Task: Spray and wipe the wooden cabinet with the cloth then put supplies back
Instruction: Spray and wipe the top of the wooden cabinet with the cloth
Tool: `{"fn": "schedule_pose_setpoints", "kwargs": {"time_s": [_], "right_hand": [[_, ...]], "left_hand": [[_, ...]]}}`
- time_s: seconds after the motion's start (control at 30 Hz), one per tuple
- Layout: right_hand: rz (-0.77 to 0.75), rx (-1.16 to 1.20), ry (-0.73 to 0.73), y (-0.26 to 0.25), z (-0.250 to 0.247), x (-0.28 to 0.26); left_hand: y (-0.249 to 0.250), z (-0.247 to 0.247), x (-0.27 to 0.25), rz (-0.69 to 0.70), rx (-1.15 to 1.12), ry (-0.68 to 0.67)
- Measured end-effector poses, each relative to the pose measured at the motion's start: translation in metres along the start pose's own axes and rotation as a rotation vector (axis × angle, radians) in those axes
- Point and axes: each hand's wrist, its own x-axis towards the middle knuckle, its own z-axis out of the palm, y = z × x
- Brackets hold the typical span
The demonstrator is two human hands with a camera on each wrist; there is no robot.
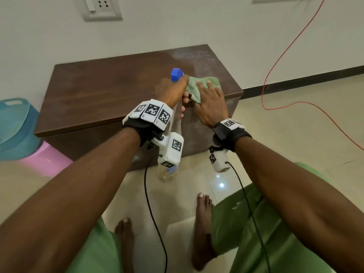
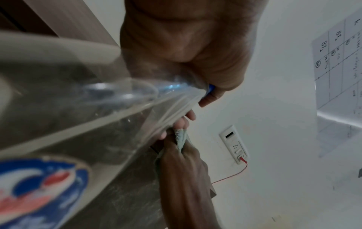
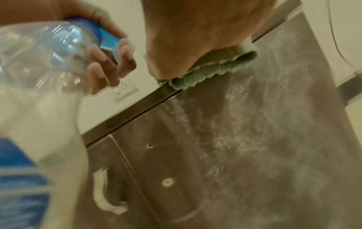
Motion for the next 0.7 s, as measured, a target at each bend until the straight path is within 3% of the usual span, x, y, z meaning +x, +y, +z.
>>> {"fn": "schedule_pose_setpoints", "kwargs": {"time_s": [0.13, 0.6, 0.7], "right_hand": [[0.334, 0.096, 0.080, 0.043, -0.018, 0.005], [0.443, 0.408, 0.304, 0.053, 0.002, 0.027], [0.466, 0.337, 0.281, 0.052, 0.002, 0.029]], "left_hand": [[-0.003, 0.019, 0.006, 0.016, 0.011, 0.014], [0.000, 0.050, 0.028, 0.031, 0.008, 0.045], [0.001, 0.047, 0.032, 0.049, -0.020, 0.060]]}}
